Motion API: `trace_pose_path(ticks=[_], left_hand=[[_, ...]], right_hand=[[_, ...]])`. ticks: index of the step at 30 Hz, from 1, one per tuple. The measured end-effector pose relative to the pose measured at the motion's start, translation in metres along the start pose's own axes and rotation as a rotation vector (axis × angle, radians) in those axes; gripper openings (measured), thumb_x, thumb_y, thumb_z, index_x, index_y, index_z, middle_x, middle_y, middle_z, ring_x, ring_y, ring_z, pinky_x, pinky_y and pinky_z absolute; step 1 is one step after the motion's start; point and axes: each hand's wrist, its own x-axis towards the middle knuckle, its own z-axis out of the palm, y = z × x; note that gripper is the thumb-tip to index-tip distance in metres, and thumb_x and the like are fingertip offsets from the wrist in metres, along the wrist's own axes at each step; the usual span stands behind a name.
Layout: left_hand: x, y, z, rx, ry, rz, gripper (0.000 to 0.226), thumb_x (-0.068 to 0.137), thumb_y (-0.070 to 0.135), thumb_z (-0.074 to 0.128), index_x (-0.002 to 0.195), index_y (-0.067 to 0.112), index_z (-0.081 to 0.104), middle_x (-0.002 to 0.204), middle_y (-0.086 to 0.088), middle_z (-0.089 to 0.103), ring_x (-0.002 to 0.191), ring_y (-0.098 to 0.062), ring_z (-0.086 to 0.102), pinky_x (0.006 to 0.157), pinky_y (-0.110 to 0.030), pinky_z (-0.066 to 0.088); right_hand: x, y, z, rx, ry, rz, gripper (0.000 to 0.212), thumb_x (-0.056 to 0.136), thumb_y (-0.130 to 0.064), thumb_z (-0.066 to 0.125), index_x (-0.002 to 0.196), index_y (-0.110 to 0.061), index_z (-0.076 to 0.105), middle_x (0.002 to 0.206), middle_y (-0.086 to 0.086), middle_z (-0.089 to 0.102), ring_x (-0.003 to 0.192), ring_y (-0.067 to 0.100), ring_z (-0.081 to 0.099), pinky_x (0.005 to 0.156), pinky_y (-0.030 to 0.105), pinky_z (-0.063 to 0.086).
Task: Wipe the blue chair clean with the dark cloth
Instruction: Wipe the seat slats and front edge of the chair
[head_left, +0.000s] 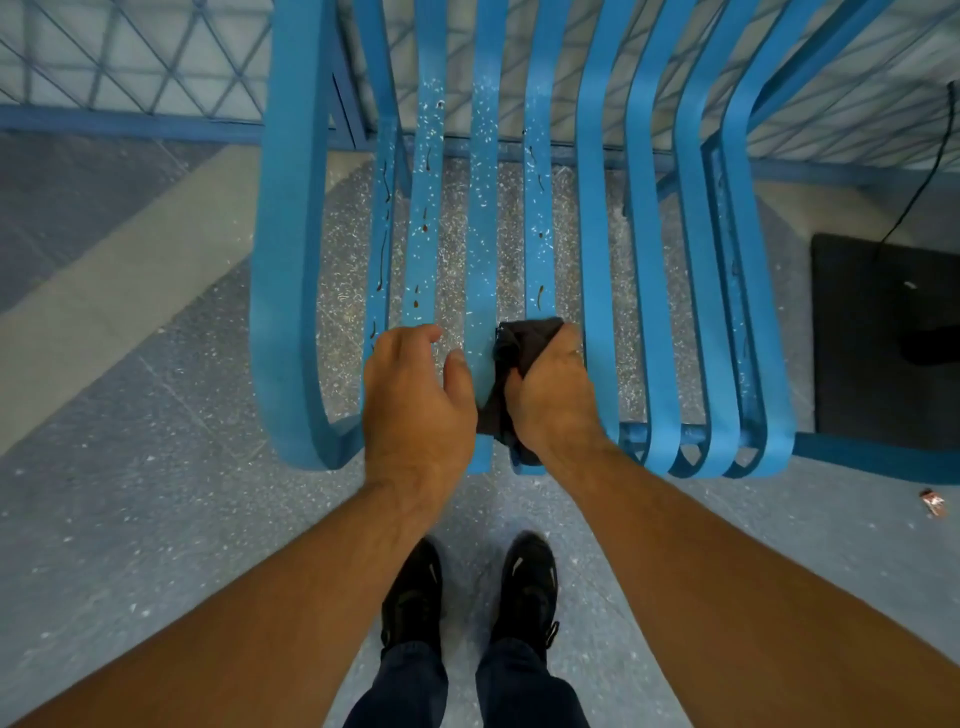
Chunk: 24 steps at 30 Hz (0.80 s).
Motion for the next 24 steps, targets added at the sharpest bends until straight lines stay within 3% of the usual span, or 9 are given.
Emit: trace_pose_path(ticks=[3, 5, 9, 11, 13, 16, 20, 22, 24], left_hand=[[0.009, 0.004, 0.0, 0.003, 0.011, -0.03, 0.032, 0.098, 0.024, 0.051, 0.126, 0.011, 0.053, 0.127, -0.004, 0.05, 0.115, -0.019, 0.05, 0.093, -0.026, 0.042], [0.016, 0.007, 0.0, -0.004, 0.01, -0.056, 0.033, 0.099, 0.026, 0.049, 0.129, 0.013, 0.052, 0.129, -0.002, 0.048, 0.116, -0.016, 0.049, 0.092, -0.022, 0.038], [0.023, 0.008, 0.003, -0.028, 0.022, -0.072, 0.032, 0.1, 0.028, 0.047, 0.13, 0.015, 0.05, 0.13, 0.001, 0.047, 0.113, -0.011, 0.049, 0.087, -0.02, 0.037], [0.026, 0.007, 0.005, -0.042, 0.041, -0.065, 0.032, 0.1, 0.027, 0.047, 0.13, 0.015, 0.05, 0.13, 0.0, 0.048, 0.115, -0.014, 0.049, 0.088, -0.022, 0.041], [0.029, 0.006, 0.007, -0.046, 0.066, -0.056, 0.033, 0.099, 0.027, 0.048, 0.129, 0.013, 0.05, 0.129, -0.001, 0.048, 0.115, -0.016, 0.049, 0.091, -0.027, 0.046], [0.035, 0.004, 0.012, -0.037, 0.096, -0.056, 0.037, 0.097, 0.025, 0.052, 0.131, 0.01, 0.048, 0.129, -0.004, 0.049, 0.116, -0.017, 0.049, 0.096, -0.033, 0.049], [0.041, -0.004, 0.019, 0.006, 0.095, -0.13, 0.05, 0.093, 0.023, 0.061, 0.137, 0.011, 0.041, 0.13, -0.004, 0.049, 0.115, -0.021, 0.052, 0.092, -0.04, 0.053], [0.047, -0.005, 0.02, 0.028, 0.072, -0.201, 0.056, 0.09, 0.025, 0.063, 0.139, 0.014, 0.037, 0.131, -0.005, 0.049, 0.115, -0.024, 0.054, 0.087, -0.043, 0.055], [0.053, -0.003, 0.021, 0.058, 0.03, -0.27, 0.059, 0.09, 0.028, 0.063, 0.139, 0.016, 0.034, 0.128, -0.005, 0.053, 0.11, -0.026, 0.058, 0.082, -0.045, 0.057]], right_hand=[[-0.002, 0.007, -0.001, 0.112, -0.039, -0.014, 0.059, 0.085, -0.008, 0.062, 0.134, -0.02, 0.03, 0.099, -0.001, 0.057, 0.088, 0.019, 0.06, 0.064, 0.025, 0.048], [-0.005, 0.01, -0.004, 0.267, -0.078, 0.019, 0.067, 0.082, -0.001, 0.062, 0.135, -0.026, 0.031, 0.091, -0.012, 0.054, 0.081, 0.005, 0.058, 0.062, 0.016, 0.045], [-0.01, 0.014, -0.007, 0.401, -0.145, 0.108, 0.065, 0.081, -0.005, 0.063, 0.135, -0.027, 0.035, 0.094, -0.008, 0.059, 0.081, 0.006, 0.058, 0.059, 0.02, 0.047], [-0.007, 0.009, -0.004, 0.357, -0.085, 0.125, 0.051, 0.082, -0.013, 0.062, 0.128, -0.02, 0.042, 0.093, -0.004, 0.06, 0.082, 0.013, 0.061, 0.062, 0.027, 0.049], [0.003, 0.003, 0.003, 0.293, 0.051, 0.091, 0.042, 0.088, -0.035, 0.061, 0.123, -0.018, 0.046, 0.094, -0.002, 0.062, 0.085, 0.019, 0.063, 0.069, 0.033, 0.053], [0.015, -0.006, 0.01, 0.174, 0.19, 0.044, 0.054, 0.092, -0.062, 0.045, 0.118, -0.016, 0.049, 0.098, 0.003, 0.064, 0.086, 0.024, 0.064, 0.074, 0.039, 0.056], [0.003, 0.007, 0.015, 0.078, 0.211, -0.058, 0.05, 0.097, -0.051, 0.044, 0.131, -0.015, 0.041, 0.116, 0.011, 0.063, 0.1, 0.032, 0.063, 0.084, 0.047, 0.055], [-0.012, 0.014, 0.017, -0.01, 0.177, -0.167, 0.062, 0.098, -0.041, 0.048, 0.148, -0.012, 0.025, 0.139, 0.014, 0.049, 0.117, 0.033, 0.055, 0.096, 0.045, 0.049], [-0.017, 0.015, 0.018, -0.106, 0.149, -0.178, 0.069, 0.098, -0.036, 0.049, 0.151, -0.01, 0.015, 0.146, 0.015, 0.04, 0.121, 0.034, 0.051, 0.099, 0.045, 0.046]])
